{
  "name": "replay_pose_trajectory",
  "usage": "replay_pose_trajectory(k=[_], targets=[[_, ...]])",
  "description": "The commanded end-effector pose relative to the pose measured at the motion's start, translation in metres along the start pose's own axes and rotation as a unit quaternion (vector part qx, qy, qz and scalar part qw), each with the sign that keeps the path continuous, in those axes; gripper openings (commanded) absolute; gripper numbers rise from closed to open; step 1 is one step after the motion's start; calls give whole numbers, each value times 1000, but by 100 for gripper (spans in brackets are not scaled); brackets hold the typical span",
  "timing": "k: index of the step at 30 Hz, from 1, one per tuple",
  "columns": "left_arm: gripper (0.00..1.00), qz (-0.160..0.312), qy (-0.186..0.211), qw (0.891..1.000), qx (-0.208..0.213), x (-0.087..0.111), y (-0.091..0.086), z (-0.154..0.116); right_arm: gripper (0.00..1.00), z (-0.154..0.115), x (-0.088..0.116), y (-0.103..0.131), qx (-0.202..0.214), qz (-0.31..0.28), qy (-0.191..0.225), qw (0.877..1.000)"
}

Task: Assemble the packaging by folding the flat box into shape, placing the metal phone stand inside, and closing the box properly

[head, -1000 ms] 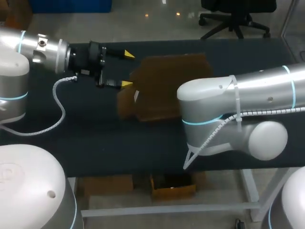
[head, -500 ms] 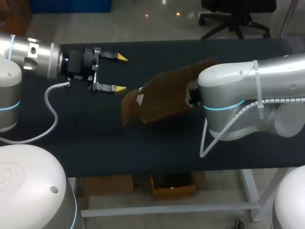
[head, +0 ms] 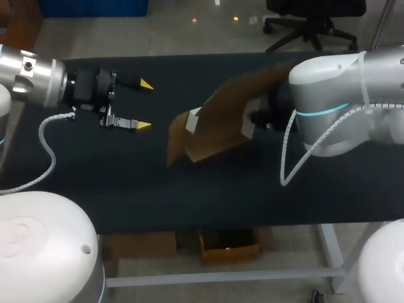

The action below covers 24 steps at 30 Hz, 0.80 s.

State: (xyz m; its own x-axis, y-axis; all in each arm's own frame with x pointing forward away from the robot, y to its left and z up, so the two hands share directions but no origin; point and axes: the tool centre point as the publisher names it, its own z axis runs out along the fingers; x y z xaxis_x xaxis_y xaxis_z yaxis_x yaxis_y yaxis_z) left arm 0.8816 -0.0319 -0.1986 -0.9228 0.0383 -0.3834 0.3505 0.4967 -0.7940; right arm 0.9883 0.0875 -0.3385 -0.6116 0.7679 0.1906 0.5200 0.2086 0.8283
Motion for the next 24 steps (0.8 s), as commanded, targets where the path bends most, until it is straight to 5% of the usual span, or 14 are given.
replay_pose_trajectory(k=[1, 3, 24], targets=[[100, -4, 27, 1000, -13, 2, 1, -11, 0, -3, -5, 7, 122, 6, 81, 989], [100, -3, 64, 998, -23, 4, 2, -16, 0, -2, -7, 9, 135, 4, 96, 986], [100, -3, 64, 998, -23, 4, 2, -16, 0, -1, -7, 10, 150, -3, 99, 984]])
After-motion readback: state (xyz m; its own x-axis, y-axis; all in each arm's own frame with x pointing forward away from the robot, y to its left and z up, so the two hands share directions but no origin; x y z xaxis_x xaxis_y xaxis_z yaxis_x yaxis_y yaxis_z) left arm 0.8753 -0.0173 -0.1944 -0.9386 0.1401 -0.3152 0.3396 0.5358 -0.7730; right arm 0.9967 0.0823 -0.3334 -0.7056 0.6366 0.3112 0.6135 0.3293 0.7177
